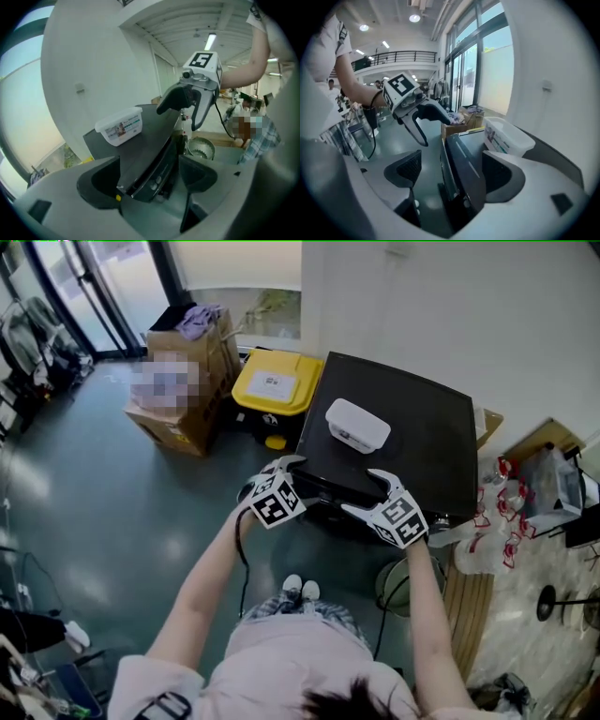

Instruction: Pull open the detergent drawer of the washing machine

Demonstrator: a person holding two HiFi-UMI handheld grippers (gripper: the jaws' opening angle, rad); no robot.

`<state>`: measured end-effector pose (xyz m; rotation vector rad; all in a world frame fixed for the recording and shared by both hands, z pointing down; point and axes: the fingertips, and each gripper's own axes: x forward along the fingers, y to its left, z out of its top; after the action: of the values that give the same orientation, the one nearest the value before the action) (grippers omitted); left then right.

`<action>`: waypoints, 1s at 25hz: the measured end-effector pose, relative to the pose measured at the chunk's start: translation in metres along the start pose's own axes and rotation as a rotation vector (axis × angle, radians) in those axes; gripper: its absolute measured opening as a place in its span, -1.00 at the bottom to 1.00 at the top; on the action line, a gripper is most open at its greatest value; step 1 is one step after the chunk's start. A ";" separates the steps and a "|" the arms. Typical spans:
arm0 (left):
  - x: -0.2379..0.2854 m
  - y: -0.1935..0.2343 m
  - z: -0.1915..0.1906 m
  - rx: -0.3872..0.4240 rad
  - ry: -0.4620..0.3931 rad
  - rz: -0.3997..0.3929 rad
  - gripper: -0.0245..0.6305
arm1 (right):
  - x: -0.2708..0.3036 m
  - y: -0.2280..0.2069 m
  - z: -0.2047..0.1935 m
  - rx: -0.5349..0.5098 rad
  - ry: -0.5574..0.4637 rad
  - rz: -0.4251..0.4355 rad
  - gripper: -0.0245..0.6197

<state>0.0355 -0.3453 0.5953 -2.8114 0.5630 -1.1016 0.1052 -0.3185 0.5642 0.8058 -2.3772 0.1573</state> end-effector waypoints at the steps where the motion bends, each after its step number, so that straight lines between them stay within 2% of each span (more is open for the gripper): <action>1: 0.005 -0.002 -0.004 0.030 0.030 -0.018 0.30 | 0.006 0.002 -0.005 -0.033 0.039 0.016 0.35; 6: 0.025 -0.011 -0.022 0.127 0.149 -0.088 0.30 | 0.032 0.012 -0.026 -0.126 0.169 0.082 0.20; 12: 0.040 -0.029 -0.027 0.145 0.171 -0.180 0.30 | 0.052 0.025 -0.042 -0.169 0.235 0.130 0.11; 18: 0.047 -0.035 -0.035 0.207 0.227 -0.213 0.28 | 0.063 0.030 -0.056 -0.182 0.290 0.159 0.07; 22: 0.048 -0.035 -0.042 0.217 0.251 -0.206 0.08 | 0.065 0.031 -0.064 -0.180 0.321 0.166 0.03; 25: 0.051 -0.034 -0.046 0.230 0.264 -0.198 0.04 | 0.065 0.029 -0.067 -0.176 0.335 0.167 0.01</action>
<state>0.0499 -0.3286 0.6682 -2.5830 0.1590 -1.4827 0.0820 -0.3084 0.6589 0.4573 -2.1034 0.1367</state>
